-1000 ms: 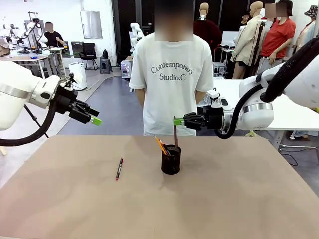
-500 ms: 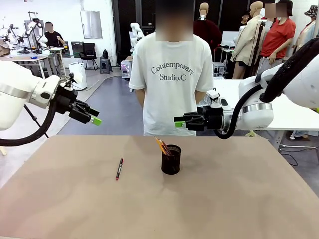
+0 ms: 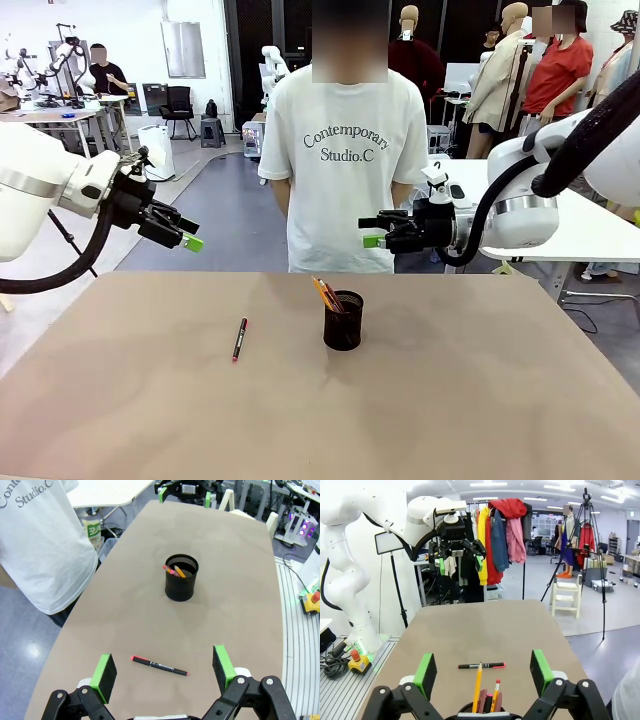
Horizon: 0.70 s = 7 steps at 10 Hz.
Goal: Place the pens into the pen holder.
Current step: Pick up a writing instrument from the table and place it into the Pen holder.
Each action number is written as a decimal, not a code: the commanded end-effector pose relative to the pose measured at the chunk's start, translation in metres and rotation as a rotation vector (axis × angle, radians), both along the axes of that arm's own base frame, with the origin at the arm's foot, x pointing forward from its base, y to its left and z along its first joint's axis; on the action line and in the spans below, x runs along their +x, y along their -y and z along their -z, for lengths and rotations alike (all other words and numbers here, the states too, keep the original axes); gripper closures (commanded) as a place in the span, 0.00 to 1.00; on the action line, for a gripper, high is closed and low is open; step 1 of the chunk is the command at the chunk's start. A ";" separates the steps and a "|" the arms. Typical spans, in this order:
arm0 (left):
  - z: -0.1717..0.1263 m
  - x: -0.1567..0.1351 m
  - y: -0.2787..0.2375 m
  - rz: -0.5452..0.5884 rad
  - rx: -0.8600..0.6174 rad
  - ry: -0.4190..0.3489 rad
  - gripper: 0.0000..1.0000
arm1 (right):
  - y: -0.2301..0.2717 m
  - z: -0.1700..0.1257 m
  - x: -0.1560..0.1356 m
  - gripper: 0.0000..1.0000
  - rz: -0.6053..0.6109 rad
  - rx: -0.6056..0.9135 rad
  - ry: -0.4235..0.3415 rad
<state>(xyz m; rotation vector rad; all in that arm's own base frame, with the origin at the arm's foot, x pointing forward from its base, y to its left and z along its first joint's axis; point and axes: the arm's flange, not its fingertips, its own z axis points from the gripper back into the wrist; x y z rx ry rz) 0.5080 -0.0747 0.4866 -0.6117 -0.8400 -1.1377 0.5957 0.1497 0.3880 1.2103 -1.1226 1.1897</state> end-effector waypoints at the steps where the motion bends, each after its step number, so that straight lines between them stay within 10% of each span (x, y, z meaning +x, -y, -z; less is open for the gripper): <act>1: -0.001 -0.001 0.000 -0.002 0.010 0.001 0.00 | 0.003 -0.004 -0.004 0.00 0.003 -0.007 -0.015; 7: -0.001 -0.001 0.000 -0.002 0.010 0.001 0.00 | 0.011 -0.018 -0.007 0.00 -0.025 -0.083 -0.039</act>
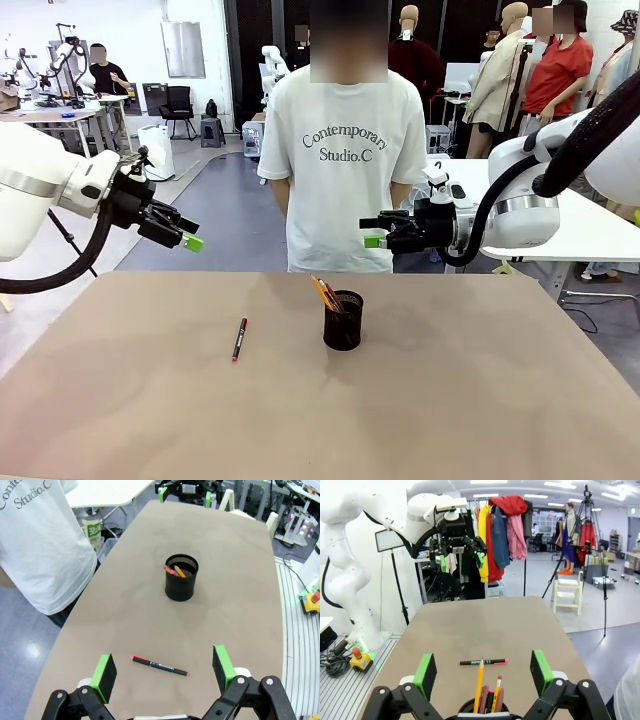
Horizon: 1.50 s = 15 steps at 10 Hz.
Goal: Place the pens into the pen holder.
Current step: Pick up a writing instrument from the table and place it into the Pen holder.
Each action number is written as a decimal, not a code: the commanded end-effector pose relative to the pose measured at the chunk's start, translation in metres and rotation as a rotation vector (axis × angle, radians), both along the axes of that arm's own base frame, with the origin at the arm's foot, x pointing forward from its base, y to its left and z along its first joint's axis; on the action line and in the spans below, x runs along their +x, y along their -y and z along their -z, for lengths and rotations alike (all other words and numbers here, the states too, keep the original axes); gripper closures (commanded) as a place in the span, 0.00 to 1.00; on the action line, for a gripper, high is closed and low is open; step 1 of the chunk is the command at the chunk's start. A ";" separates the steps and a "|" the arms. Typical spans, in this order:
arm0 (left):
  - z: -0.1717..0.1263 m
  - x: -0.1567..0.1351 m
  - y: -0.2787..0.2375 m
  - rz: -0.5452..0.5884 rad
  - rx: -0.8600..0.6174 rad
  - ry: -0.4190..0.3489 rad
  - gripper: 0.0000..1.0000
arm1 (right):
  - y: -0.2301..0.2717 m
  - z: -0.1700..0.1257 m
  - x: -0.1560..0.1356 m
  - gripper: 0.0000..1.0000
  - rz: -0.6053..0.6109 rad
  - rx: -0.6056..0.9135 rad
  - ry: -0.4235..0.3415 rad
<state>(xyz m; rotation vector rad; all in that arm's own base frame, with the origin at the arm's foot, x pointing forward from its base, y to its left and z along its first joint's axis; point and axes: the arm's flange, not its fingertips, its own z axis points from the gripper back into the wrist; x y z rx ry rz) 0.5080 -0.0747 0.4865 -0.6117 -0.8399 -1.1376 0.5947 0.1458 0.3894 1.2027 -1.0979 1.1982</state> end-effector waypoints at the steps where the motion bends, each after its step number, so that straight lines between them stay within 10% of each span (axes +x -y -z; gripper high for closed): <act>1: -0.001 -0.001 0.000 -0.002 0.010 0.001 0.00 | 0.016 -0.033 -0.011 0.00 0.010 -0.135 -0.034; 7: -0.001 -0.001 0.000 -0.002 0.010 0.001 0.00 | 0.083 -0.109 -0.018 0.00 -0.003 -0.451 -0.046; 15: -0.001 -0.001 0.000 -0.002 0.010 0.001 0.00 | 0.139 -0.097 -0.043 0.00 0.053 -0.469 0.008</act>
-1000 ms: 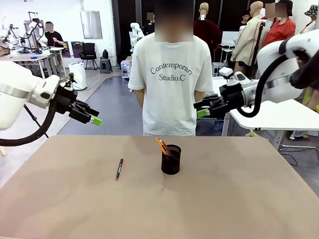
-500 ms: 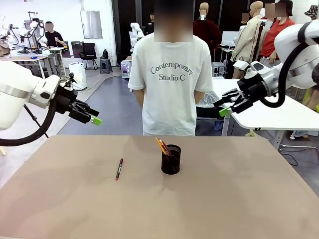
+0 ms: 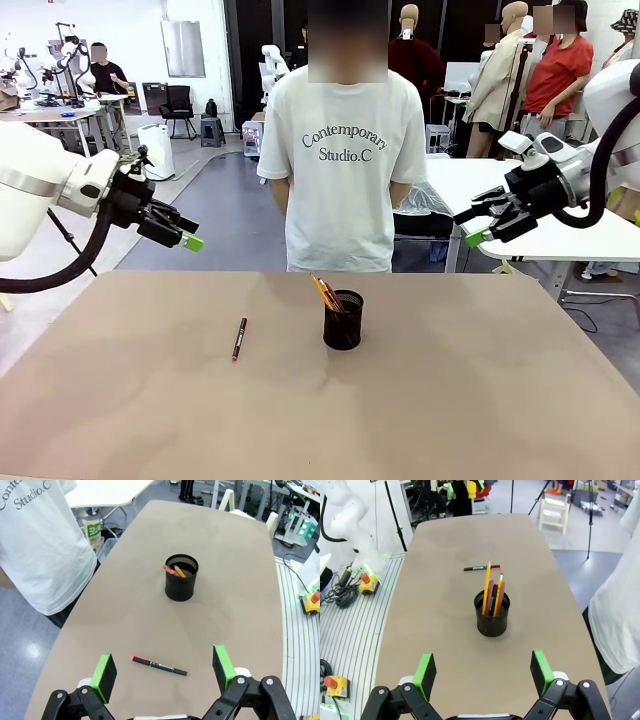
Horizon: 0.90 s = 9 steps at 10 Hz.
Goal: Place the pens into the pen holder.
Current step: Pick up a writing instrument from the table and place it into the Pen holder.
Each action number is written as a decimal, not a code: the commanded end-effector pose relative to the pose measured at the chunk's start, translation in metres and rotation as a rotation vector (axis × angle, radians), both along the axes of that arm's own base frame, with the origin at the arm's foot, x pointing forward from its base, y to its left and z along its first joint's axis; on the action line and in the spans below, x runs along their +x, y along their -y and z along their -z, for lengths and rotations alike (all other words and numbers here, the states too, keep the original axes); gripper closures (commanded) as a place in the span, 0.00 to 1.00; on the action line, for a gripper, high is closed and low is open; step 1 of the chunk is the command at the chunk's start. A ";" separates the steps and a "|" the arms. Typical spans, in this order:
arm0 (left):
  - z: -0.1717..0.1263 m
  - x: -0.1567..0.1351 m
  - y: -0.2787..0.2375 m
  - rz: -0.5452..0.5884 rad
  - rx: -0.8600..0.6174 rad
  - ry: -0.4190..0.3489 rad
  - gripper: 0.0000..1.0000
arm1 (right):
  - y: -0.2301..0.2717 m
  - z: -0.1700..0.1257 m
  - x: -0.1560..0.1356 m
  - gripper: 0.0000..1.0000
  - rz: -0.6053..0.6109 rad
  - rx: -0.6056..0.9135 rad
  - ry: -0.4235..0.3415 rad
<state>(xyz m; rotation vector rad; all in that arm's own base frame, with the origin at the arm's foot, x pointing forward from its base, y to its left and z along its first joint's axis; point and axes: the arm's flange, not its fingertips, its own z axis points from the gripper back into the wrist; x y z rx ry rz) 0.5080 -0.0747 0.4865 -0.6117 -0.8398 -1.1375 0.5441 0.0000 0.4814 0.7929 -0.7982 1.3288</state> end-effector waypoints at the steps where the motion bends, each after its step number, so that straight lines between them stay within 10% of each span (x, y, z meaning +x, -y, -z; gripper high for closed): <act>1: -0.001 -0.001 0.000 -0.001 0.010 0.001 0.00 | -0.007 -0.005 0.008 0.00 -0.005 0.001 -0.012; 9: -0.001 -0.001 0.000 -0.001 0.010 0.001 0.00 | -0.007 -0.005 0.008 0.00 -0.005 0.001 -0.012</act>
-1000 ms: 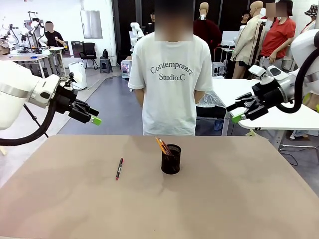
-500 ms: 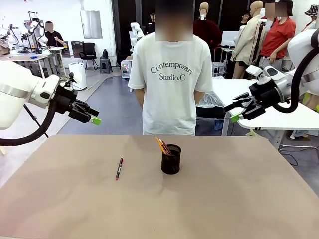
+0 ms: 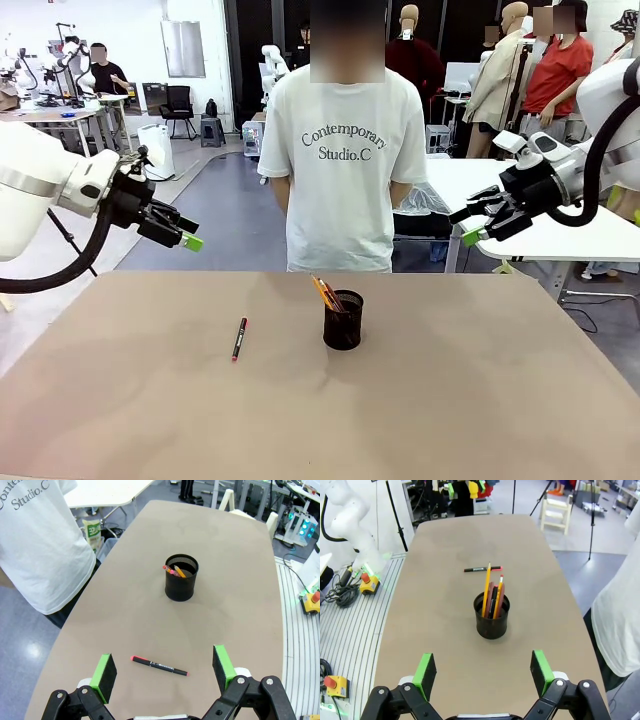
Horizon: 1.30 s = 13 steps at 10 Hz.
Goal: Place the pens into the pen holder.
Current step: Pick up a writing instrument from the table and place it into the Pen holder.
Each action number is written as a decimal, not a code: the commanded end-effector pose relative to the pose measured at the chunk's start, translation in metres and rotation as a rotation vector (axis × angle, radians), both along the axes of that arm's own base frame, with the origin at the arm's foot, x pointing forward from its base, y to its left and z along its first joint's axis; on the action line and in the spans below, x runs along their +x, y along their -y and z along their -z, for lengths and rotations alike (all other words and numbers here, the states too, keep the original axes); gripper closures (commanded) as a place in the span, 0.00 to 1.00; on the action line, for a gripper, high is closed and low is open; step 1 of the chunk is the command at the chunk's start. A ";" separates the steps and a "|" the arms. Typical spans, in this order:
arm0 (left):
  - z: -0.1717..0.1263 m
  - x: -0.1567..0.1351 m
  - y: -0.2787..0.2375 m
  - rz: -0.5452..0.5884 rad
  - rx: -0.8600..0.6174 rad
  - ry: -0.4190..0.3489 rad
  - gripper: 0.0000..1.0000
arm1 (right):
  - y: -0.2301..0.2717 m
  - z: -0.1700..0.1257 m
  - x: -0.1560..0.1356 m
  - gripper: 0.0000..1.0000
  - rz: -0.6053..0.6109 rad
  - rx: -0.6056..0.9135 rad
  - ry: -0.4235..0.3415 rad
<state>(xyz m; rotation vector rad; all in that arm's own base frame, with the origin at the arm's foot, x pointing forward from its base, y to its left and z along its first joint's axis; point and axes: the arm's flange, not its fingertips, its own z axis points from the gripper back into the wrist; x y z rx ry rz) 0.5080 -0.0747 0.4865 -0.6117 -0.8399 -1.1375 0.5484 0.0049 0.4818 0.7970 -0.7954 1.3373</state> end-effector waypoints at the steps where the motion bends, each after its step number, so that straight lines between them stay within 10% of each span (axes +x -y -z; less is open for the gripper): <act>1: -0.001 -0.001 0.000 -0.001 0.010 0.001 0.00 | -0.002 -0.005 0.003 0.00 0.004 0.001 -0.012; 11: 0.000 0.000 0.000 0.000 0.000 0.000 0.00 | -0.002 -0.005 0.003 0.00 0.004 0.001 -0.012; 13: 0.009 0.004 0.033 -0.205 0.066 -0.114 0.00 | -0.002 -0.005 0.003 0.00 0.004 0.001 -0.012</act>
